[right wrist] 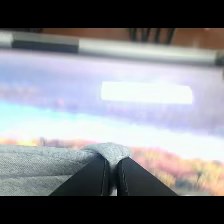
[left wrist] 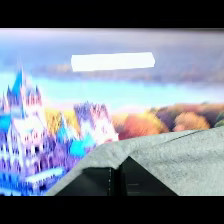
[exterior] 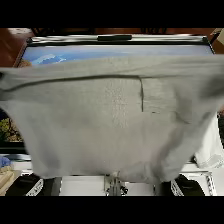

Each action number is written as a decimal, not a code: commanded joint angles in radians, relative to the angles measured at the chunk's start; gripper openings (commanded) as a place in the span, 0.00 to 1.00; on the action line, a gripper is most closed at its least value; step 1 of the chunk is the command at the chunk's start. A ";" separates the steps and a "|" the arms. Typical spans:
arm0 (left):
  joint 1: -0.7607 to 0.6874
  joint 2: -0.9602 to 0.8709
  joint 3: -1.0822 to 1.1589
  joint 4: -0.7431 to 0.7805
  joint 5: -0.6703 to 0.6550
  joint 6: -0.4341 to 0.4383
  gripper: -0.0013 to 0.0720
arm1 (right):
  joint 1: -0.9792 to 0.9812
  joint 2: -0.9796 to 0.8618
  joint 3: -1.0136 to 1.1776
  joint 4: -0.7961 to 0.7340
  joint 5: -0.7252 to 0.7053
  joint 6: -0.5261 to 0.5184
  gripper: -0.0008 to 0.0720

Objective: Fold the shirts.

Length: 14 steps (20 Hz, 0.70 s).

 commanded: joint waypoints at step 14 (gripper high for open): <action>0.001 -0.781 -0.246 -0.085 0.615 -0.150 0.07 | 0.000 -0.743 -0.335 0.464 -0.728 0.212 0.13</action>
